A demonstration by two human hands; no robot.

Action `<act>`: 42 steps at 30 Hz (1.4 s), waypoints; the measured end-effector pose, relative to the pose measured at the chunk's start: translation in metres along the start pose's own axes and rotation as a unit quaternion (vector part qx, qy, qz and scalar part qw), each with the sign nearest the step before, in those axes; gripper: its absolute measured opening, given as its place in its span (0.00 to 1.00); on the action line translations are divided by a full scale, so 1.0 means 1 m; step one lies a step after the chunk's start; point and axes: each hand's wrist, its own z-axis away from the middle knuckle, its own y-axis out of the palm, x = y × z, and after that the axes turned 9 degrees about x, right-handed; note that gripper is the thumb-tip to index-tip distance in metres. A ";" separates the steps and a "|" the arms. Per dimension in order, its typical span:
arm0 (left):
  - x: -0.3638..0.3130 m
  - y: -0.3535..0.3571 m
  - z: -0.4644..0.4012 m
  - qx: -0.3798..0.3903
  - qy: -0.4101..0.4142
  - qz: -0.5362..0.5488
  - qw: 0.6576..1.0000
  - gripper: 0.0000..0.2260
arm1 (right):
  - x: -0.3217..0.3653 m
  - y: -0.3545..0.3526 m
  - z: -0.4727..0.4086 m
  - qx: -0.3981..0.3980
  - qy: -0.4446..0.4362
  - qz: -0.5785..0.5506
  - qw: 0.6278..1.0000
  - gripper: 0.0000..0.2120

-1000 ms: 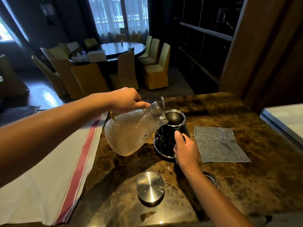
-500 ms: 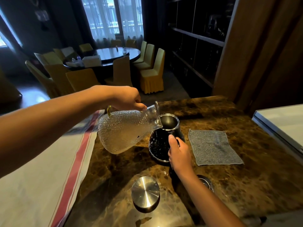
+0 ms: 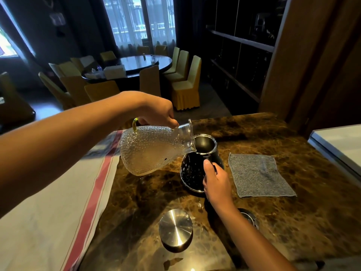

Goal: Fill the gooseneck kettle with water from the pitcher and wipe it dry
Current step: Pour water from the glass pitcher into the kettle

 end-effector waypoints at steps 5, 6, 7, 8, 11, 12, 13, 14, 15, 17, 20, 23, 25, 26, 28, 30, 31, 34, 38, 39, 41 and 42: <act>-0.001 -0.003 -0.003 0.012 -0.005 -0.008 1.000 0.20 | 0.001 0.001 0.000 0.002 -0.003 -0.008 1.000 0.22; -0.002 -0.004 -0.004 0.014 -0.008 -0.010 1.000 0.20 | 0.001 0.001 0.000 0.001 -0.004 -0.008 1.000 0.22; -0.002 -0.004 -0.004 0.016 -0.011 -0.011 1.000 0.21 | 0.002 0.001 0.000 0.001 -0.006 -0.007 1.000 0.22; -0.002 -0.005 -0.005 0.019 -0.014 -0.013 1.000 0.21 | 0.002 0.001 0.000 0.000 -0.008 -0.006 1.000 0.22; -0.004 -0.009 -0.009 0.030 -0.027 -0.019 0.999 0.24 | 0.002 0.001 0.001 0.002 -0.011 -0.008 1.000 0.22; -0.006 -0.011 -0.010 0.033 -0.029 -0.026 0.999 0.25 | 0.003 0.001 0.001 0.004 -0.010 -0.008 1.000 0.21; -0.007 -0.012 -0.011 0.036 -0.030 -0.033 0.998 0.26 | 0.003 0.001 0.001 0.005 -0.010 -0.006 1.000 0.21; -0.009 -0.014 -0.012 0.038 -0.031 -0.040 0.998 0.26 | 0.003 0.001 0.001 0.006 -0.010 -0.005 1.000 0.21; -0.010 -0.015 -0.013 0.041 -0.033 -0.044 0.998 0.26 | 0.003 0.001 0.001 0.005 -0.010 -0.004 1.000 0.21; -0.012 -0.018 -0.016 0.044 -0.038 -0.048 0.997 0.26 | 0.003 0.001 0.001 0.004 -0.012 -0.005 1.000 0.22; -0.013 -0.021 -0.018 0.053 -0.039 -0.045 0.997 0.23 | 0.003 0.001 0.002 0.002 -0.011 -0.006 1.000 0.22; -0.014 -0.022 -0.019 0.055 -0.039 -0.045 0.997 0.25 | 0.002 0.001 0.001 -0.002 -0.014 -0.003 1.000 0.23; -0.015 -0.022 -0.020 0.053 -0.041 -0.049 0.997 0.27 | 0.002 0.002 0.001 -0.005 -0.011 -0.005 1.000 0.23; -0.015 -0.022 -0.020 0.053 -0.042 -0.051 0.996 0.27 | 0.002 0.001 0.001 -0.005 -0.009 -0.007 1.000 0.23; -0.014 -0.024 -0.021 0.056 -0.043 -0.052 0.996 0.25 | 0.004 0.001 0.002 -0.003 -0.006 -0.008 1.000 0.22; -0.014 -0.025 -0.022 0.058 -0.041 -0.046 0.996 0.22 | 0.005 0.001 0.002 0.001 -0.007 -0.010 1.000 0.22; -0.013 -0.025 -0.023 0.059 -0.041 -0.043 0.997 0.21 | 0.005 0.001 0.003 0.002 -0.008 -0.012 1.000 0.21; -0.014 -0.025 -0.023 0.060 -0.041 -0.044 0.996 0.20 | 0.005 0.001 0.003 0.005 -0.008 -0.015 1.000 0.21; -0.015 -0.026 -0.023 0.064 -0.042 -0.043 0.996 0.20 | 0.005 0.001 0.003 0.004 -0.008 -0.005 1.000 0.21; -0.016 -0.027 -0.023 0.063 -0.042 -0.041 0.996 0.20 | 0.005 0.001 0.003 0.004 -0.008 -0.004 1.000 0.21; -0.017 -0.027 -0.023 0.058 -0.043 -0.036 0.997 0.19 | 0.005 0.001 0.003 0.000 -0.006 -0.002 1.000 0.22; -0.018 -0.028 -0.023 0.055 -0.044 -0.032 0.997 0.19 | 0.005 0.001 0.004 -0.003 -0.006 0.003 1.000 0.22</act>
